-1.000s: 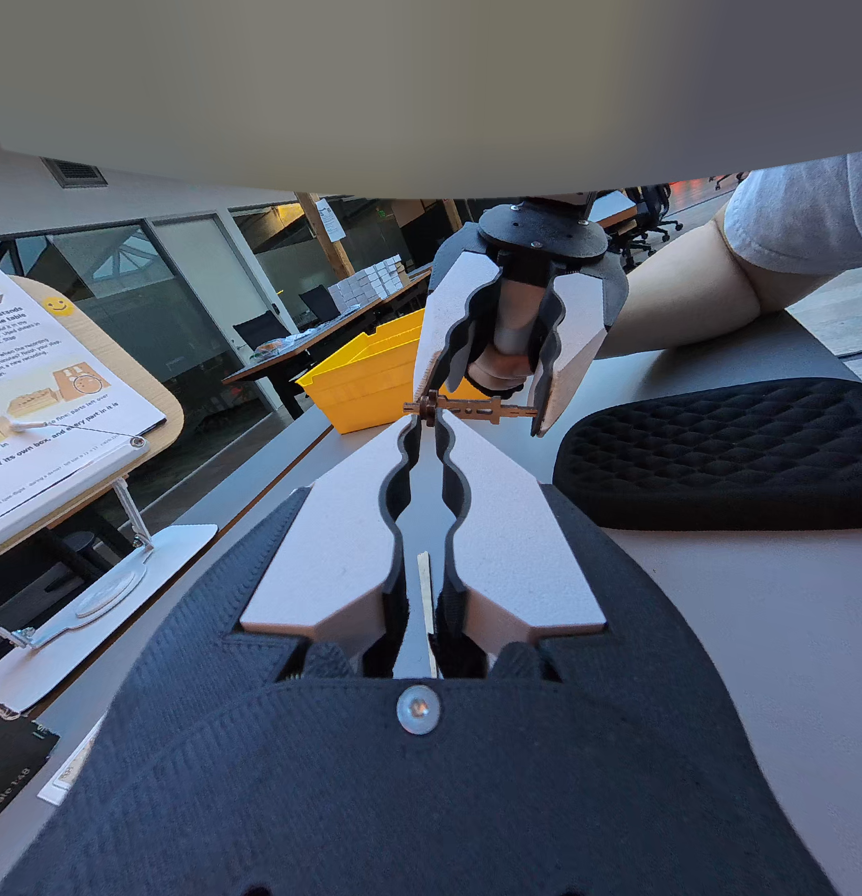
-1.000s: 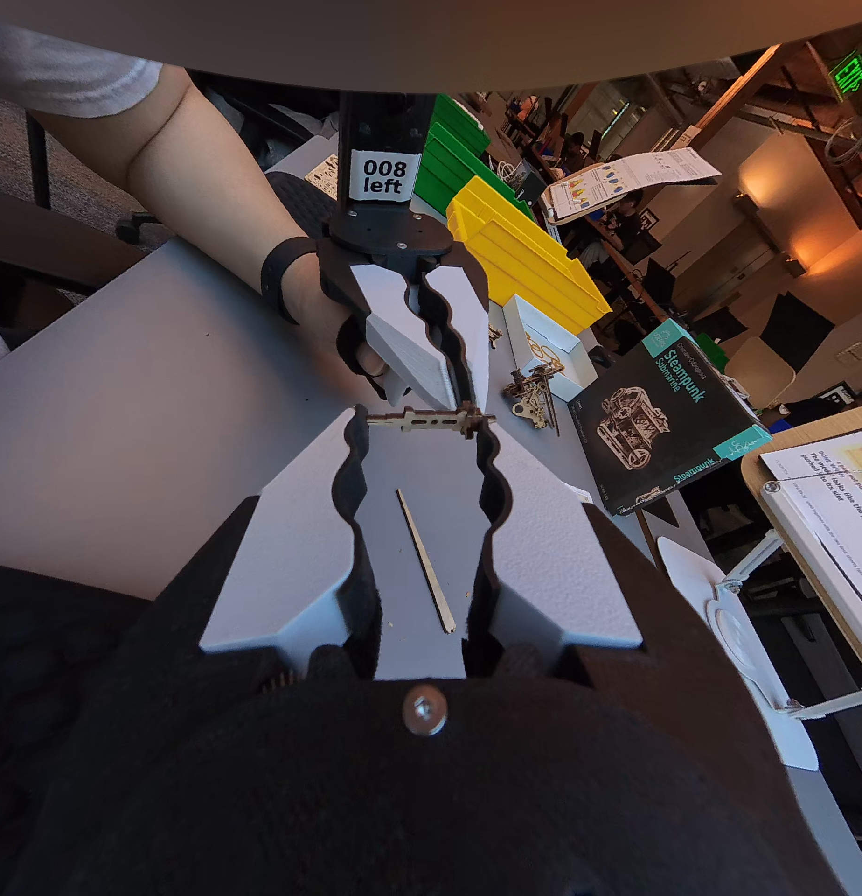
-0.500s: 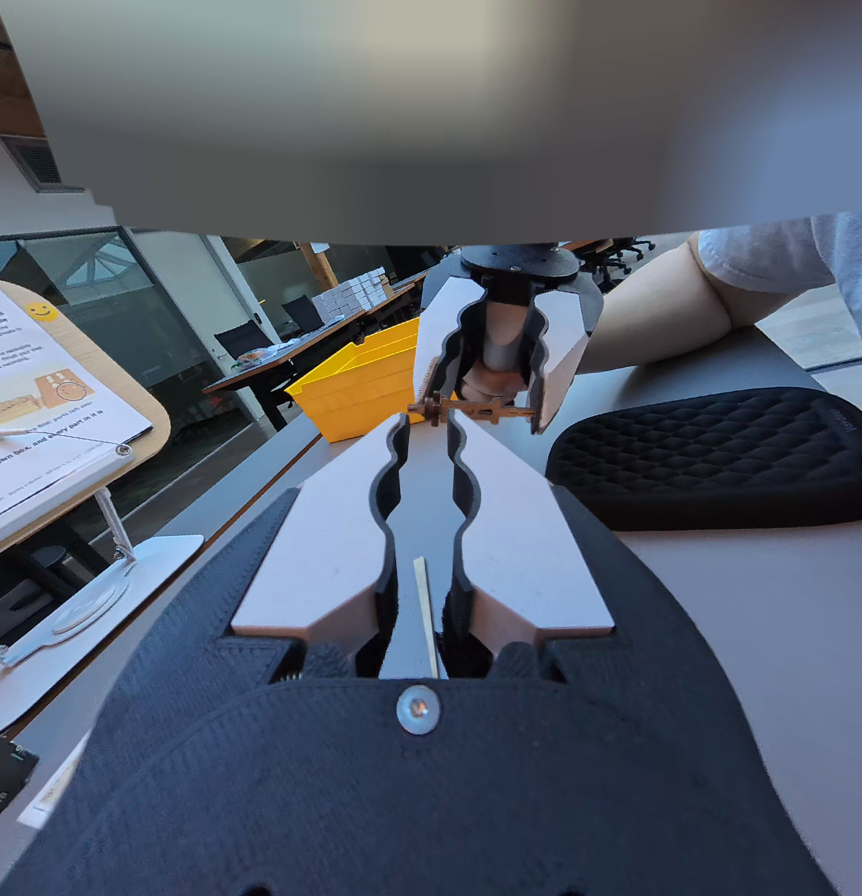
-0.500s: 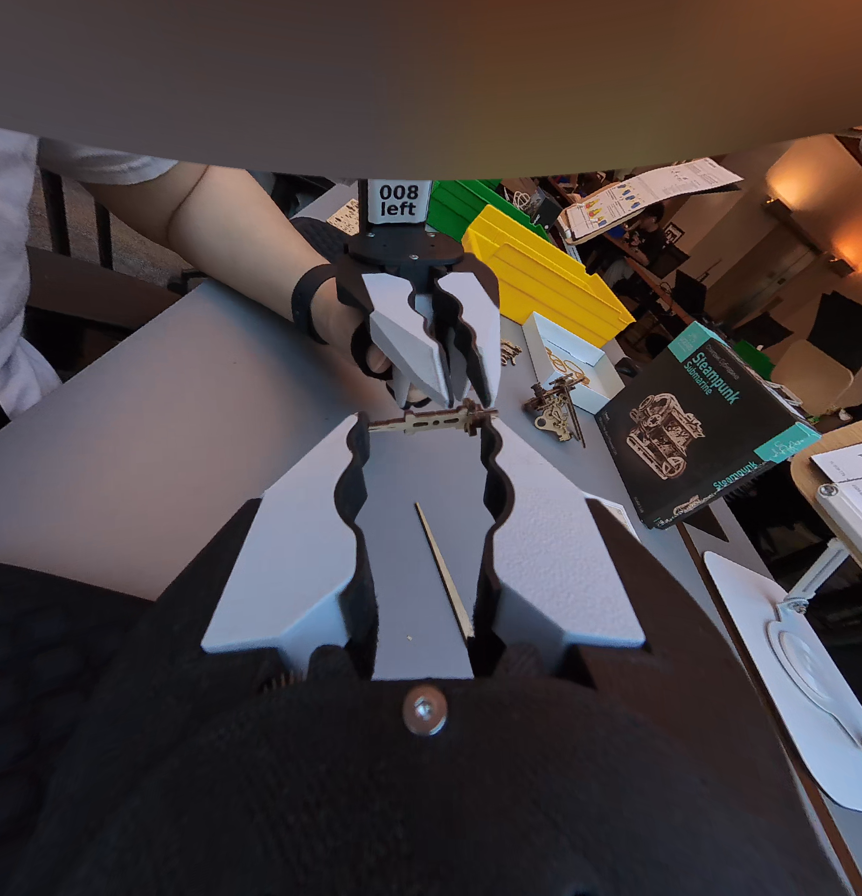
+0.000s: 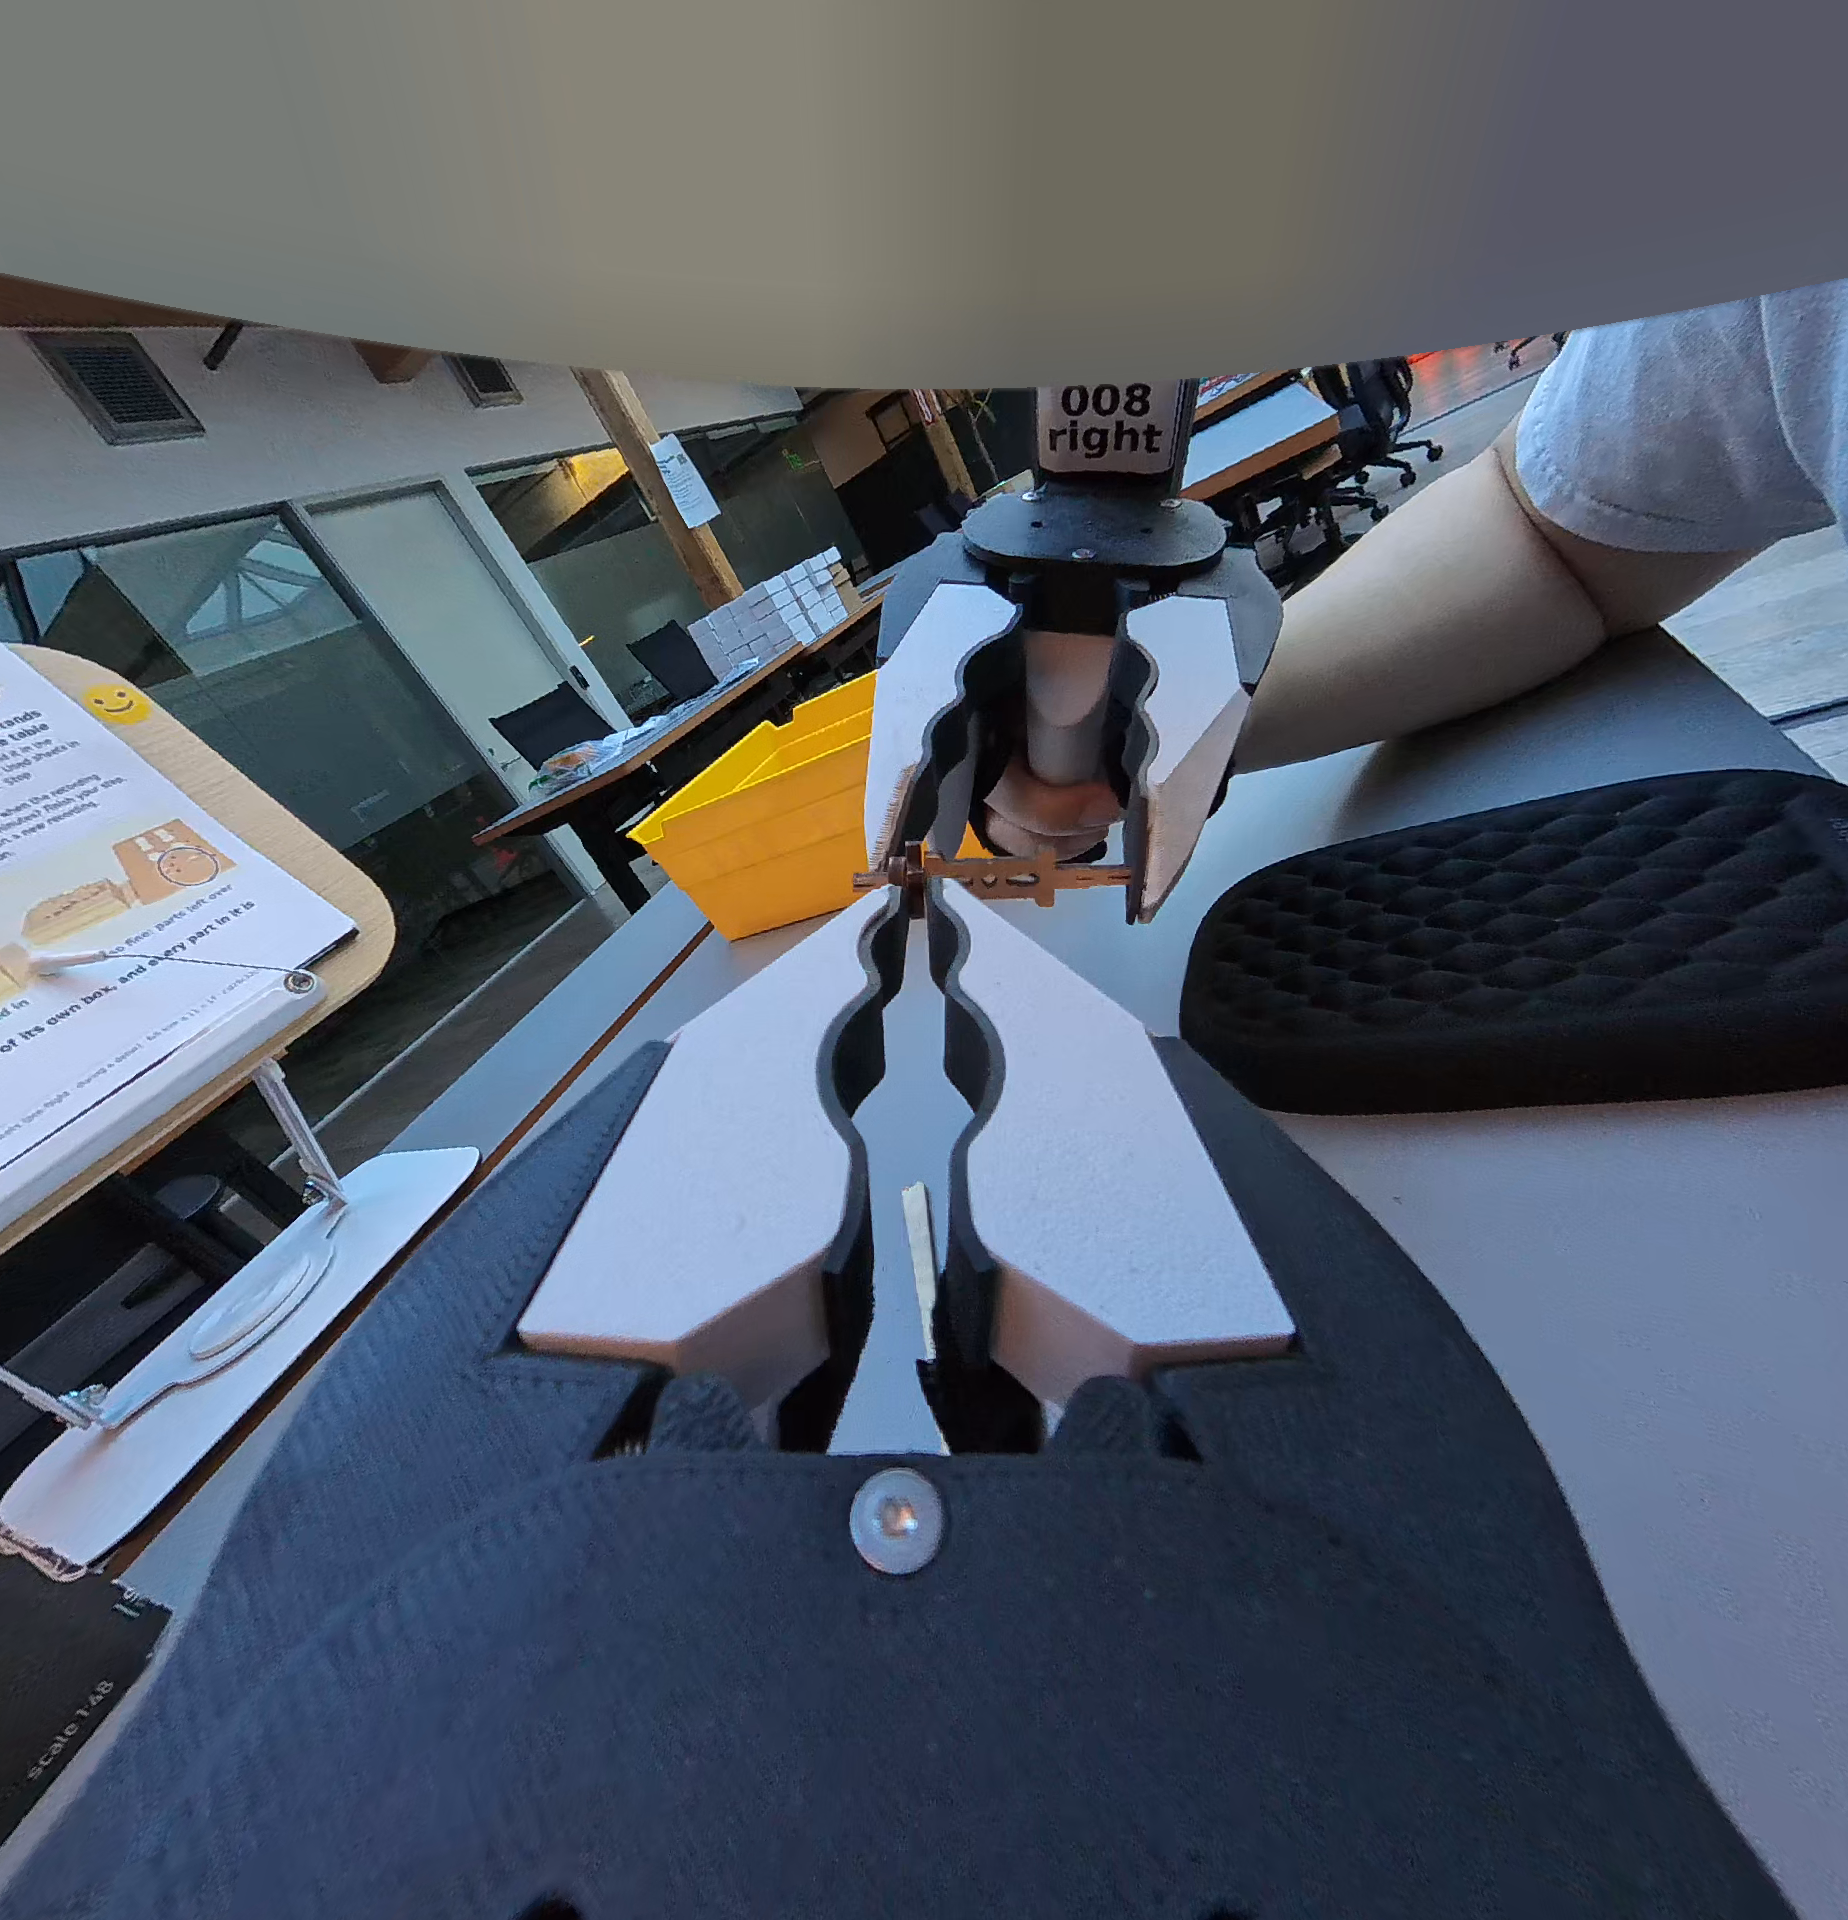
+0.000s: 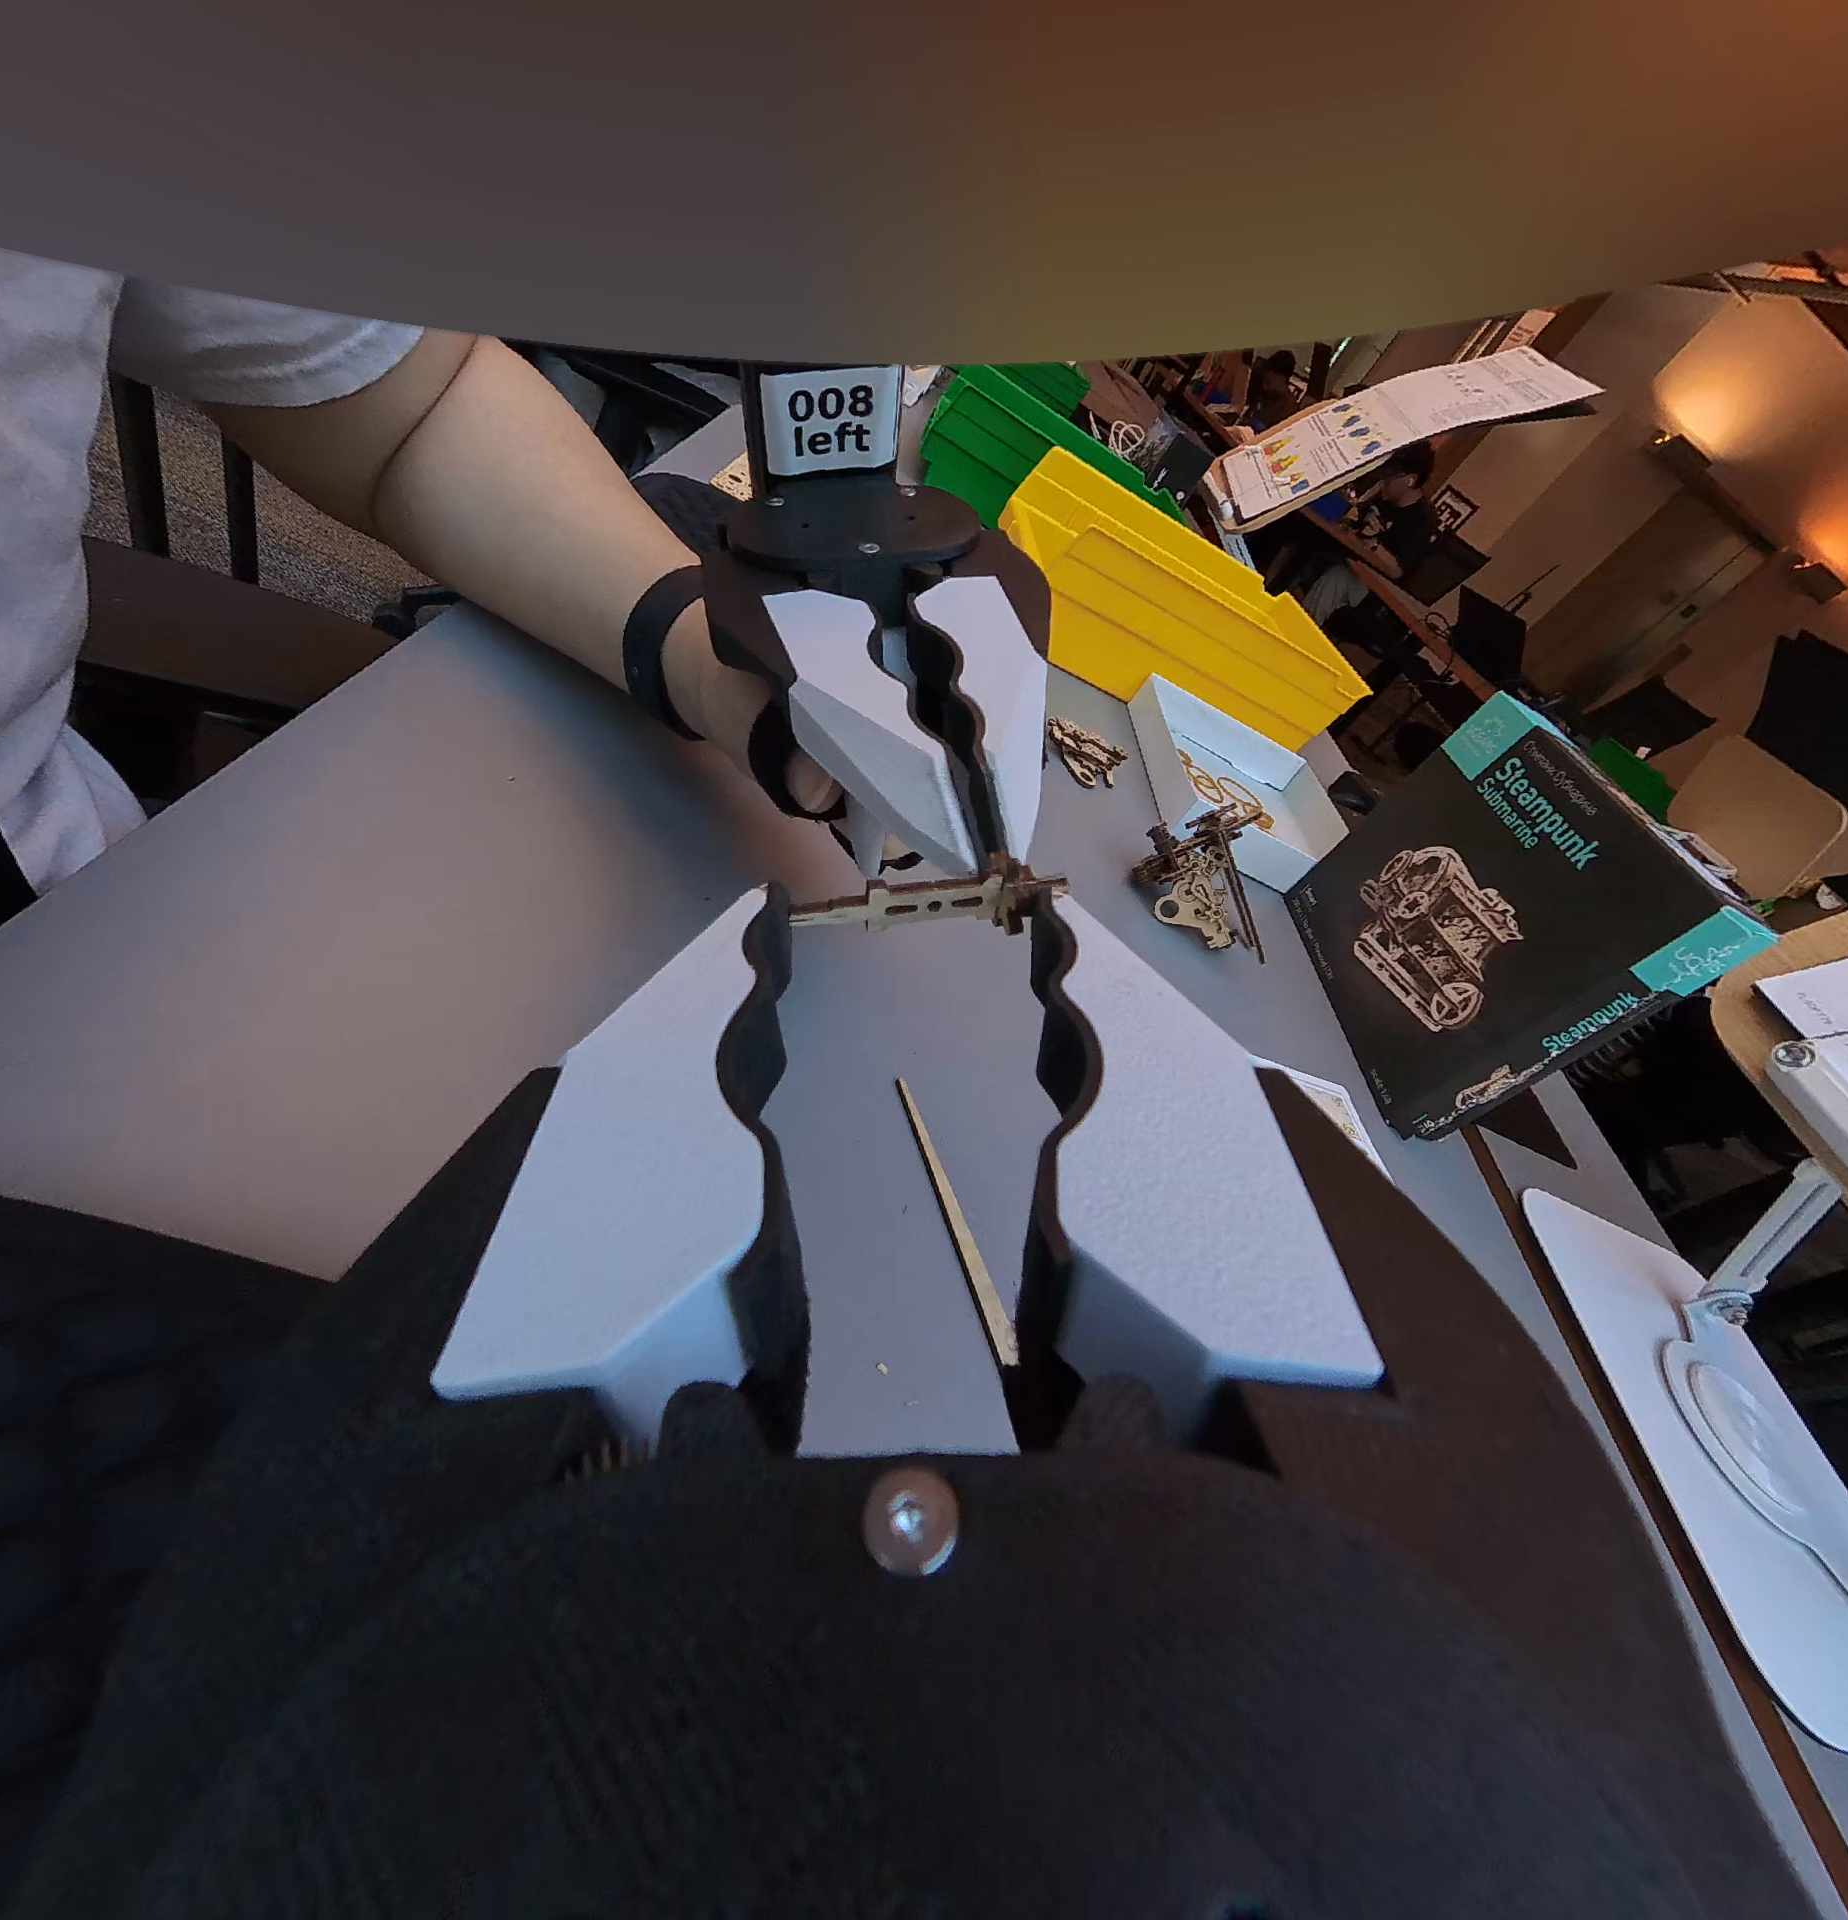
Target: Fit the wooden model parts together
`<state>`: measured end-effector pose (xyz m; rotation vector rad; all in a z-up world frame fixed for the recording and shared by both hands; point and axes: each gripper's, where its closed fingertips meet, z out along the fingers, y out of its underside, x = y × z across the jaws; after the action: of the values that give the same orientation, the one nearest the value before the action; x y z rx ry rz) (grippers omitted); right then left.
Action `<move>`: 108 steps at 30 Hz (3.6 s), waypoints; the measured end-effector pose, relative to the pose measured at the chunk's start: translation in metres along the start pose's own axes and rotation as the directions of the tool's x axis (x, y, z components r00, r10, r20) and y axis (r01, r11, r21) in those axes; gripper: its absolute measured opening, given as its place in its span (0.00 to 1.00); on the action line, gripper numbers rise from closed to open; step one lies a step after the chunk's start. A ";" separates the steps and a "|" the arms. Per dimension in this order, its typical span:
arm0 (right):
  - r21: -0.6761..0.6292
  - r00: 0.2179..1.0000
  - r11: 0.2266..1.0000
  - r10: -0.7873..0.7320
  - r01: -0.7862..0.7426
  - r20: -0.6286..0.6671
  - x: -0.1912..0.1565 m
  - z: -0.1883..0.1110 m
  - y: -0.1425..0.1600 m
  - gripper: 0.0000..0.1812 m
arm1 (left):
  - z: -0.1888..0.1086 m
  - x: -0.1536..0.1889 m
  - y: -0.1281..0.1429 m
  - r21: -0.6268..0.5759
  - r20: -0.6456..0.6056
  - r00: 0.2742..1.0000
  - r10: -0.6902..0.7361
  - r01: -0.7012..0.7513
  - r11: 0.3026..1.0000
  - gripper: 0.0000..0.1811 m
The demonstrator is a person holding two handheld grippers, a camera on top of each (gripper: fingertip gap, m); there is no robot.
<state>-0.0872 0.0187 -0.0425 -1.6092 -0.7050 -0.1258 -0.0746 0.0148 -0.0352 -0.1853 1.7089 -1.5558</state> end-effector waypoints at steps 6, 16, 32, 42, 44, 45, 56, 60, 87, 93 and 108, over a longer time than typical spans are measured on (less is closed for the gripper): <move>-0.011 1.000 1.000 0.000 0.000 -0.001 0.000 0.001 0.001 0.25 | 0.000 -0.001 0.001 -0.016 0.007 1.000 0.017 -0.017 1.000 0.00; 0.003 1.000 1.000 -0.026 0.026 -0.011 -0.002 0.000 -0.003 0.25 | -0.003 0.001 -0.004 0.010 -0.007 0.998 0.068 -0.068 0.998 0.04; 0.045 0.999 0.998 0.040 -0.039 -0.032 0.005 -0.003 -0.009 0.24 | 0.004 0.009 -0.009 0.032 -0.059 0.992 -0.115 0.117 0.993 0.20; 0.053 0.998 0.998 0.046 -0.044 -0.032 0.005 -0.004 -0.009 0.24 | 0.005 0.008 -0.010 0.050 -0.036 0.986 -0.164 0.166 0.985 0.19; 0.058 0.999 0.997 0.043 -0.041 -0.027 0.004 -0.005 -0.010 0.24 | 0.005 0.007 -0.011 0.053 -0.031 0.987 -0.159 0.160 0.986 0.19; 0.060 0.999 0.997 0.043 -0.041 -0.029 0.003 -0.004 -0.011 0.24 | 0.005 0.006 -0.011 0.056 -0.022 0.987 -0.159 0.160 0.986 0.15; -0.167 0.973 0.968 -0.208 0.189 -0.104 0.010 0.003 0.009 0.25 | -0.001 -0.001 -0.010 0.031 -0.057 0.992 -0.112 0.114 0.993 0.20; -0.237 0.968 0.951 -0.228 0.199 -0.105 0.009 0.007 0.016 0.25 | 0.006 0.011 0.001 -0.085 -0.045 0.994 0.101 -0.105 0.991 0.18; -0.304 0.966 0.933 -0.236 0.194 -0.107 0.008 0.009 0.026 0.24 | 0.008 0.001 0.025 -0.204 -0.022 0.999 0.040 -0.043 0.978 0.16; -0.167 0.985 0.978 -0.142 0.125 -0.095 0.007 0.006 0.009 0.28 | 0.003 -0.007 0.007 -0.062 0.008 0.998 -0.057 0.057 0.996 0.02; -0.171 0.998 0.984 0.062 -0.057 0.029 0.003 0.004 0.027 0.17 | 0.000 -0.003 0.021 -0.062 -0.053 0.994 -0.091 0.088 0.994 0.02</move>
<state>-0.0724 0.0238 -0.0656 -1.7982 -0.6869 -0.1173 -0.0640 0.0215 -0.0528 -0.2542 1.8135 -1.5897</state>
